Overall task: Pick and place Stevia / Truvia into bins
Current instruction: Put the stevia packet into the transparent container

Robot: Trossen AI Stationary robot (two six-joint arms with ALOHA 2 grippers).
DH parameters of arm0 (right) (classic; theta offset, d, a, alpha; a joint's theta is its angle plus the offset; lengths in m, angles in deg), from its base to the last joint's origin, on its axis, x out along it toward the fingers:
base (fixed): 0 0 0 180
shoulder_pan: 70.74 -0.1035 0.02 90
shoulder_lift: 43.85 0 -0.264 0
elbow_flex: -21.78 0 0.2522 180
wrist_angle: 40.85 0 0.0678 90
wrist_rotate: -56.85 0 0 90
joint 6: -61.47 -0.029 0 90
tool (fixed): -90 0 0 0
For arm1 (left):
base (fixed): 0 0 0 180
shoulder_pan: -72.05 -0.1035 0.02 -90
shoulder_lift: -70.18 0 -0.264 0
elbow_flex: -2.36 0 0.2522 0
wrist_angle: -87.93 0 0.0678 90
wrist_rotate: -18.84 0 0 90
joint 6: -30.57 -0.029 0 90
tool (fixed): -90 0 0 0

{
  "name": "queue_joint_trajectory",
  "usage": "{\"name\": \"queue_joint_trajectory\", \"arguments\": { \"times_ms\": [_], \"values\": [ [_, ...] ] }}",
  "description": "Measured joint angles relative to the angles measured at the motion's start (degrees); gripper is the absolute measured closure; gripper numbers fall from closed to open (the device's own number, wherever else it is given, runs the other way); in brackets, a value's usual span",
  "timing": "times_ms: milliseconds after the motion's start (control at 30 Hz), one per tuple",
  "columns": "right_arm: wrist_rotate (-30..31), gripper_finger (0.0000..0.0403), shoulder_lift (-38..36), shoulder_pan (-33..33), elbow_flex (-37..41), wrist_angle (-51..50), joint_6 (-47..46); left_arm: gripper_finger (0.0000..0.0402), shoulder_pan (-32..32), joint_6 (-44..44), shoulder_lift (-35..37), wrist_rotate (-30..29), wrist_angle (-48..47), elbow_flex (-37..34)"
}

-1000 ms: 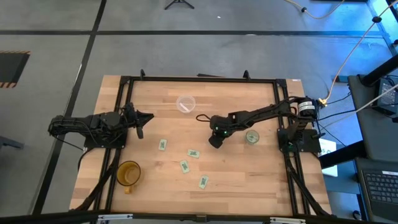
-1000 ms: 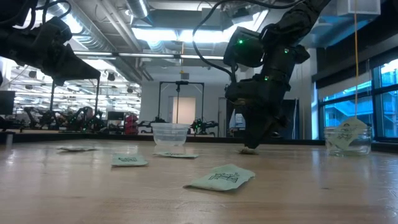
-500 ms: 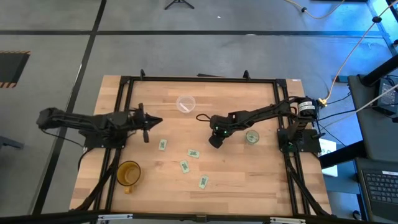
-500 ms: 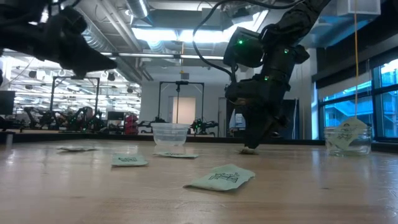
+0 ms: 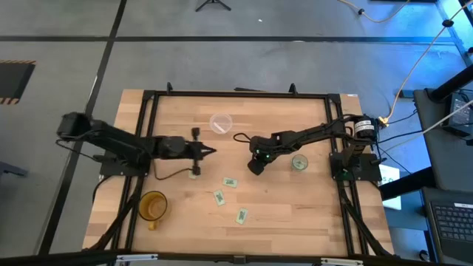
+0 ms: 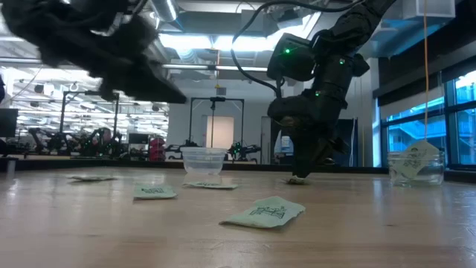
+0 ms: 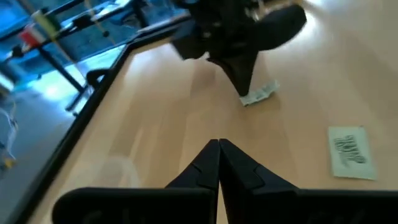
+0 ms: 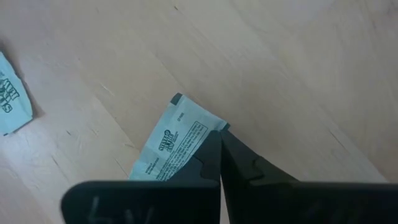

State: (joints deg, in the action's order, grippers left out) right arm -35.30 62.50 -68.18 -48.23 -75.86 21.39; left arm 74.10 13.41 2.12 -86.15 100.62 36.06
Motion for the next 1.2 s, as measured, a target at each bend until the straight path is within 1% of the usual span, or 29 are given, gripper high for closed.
{"name": "queue_joint_trajectory", "arguments": {
  "times_ms": [133, 233, 300, 367, 500, 600, 733, 800, 867, 900, 1000, 1067, 1200],
  "values": [
    [-0.2, 0.0401, 0.0, 0.0, 0.0, -0.1, 0.0, 0.0399, 0.0, -7.0, -10.8, 0.9, -0.8, 6.4],
    [-0.4, 0.0401, 0.0, 0.0, 0.0, -0.1, -0.5, 0.0399, 0.4, -11.1, -17.2, 4.1, -0.9, 9.8],
    [-0.7, 0.0401, 0.0, 0.0, 0.0, 0.0, -1.6, 0.0399, 1.5, -14.3, -20.8, 4.4, -0.9, 11.9],
    [-0.7, 0.0401, 0.0, 0.0, 0.0, 0.0, -1.8, 0.0399, 2.7, -18.3, -24.1, 2.9, -0.9, 13.8],
    [-1.8, 0.0401, 0.0, 0.1, 0.0, 0.0, -2.2, 0.0390, 5.1, -26.5, -29.8, -2.2, -0.4, 17.7],
    [-2.0, 0.0402, 0.0, 0.1, 0.0, 0.1, -3.2, 0.0374, 6.3, -31.0, -33.5, -3.2, -0.4, 20.5],
    [-2.2, 0.0402, 0.0, 0.1, 0.0, 0.1, -3.4, 0.0346, 7.1, -33.2, -38.5, -4.2, -0.4, 24.4],
    [-2.4, 0.0402, 0.0, 0.1, 0.0, 0.2, -3.5, 0.0334, 7.7, -34.0, -40.7, -8.0, -0.2, 26.5],
    [-2.6, 0.0402, 0.0, 0.1, 0.0, 0.4, -4.1, 0.0326, 8.1, -36.2, -42.9, -12.4, 2.5, 28.5],
    [-2.9, 0.0402, 0.0, 0.1, 0.0, 0.5, -4.6, 0.0323, 8.2, -37.5, -43.8, -13.4, 3.6, 29.2],
    [-3.3, 0.0402, 0.0, 0.1, 0.0, 0.7, -4.7, 0.0320, 8.2, -40.9, -46.4, -11.5, 7.6, 31.4],
    [-3.7, 0.0402, 0.1, 0.1, 0.0, 0.7, -4.7, 0.0320, 8.6, -43.0, -47.4, -11.1, 8.0, 32.5],
    [-3.8, 0.0402, 0.1, 0.1, 0.0, 0.7, -4.7, 0.0321, 8.9, -42.6, -48.0, -10.3, 7.9, 33.1]
  ]
}}
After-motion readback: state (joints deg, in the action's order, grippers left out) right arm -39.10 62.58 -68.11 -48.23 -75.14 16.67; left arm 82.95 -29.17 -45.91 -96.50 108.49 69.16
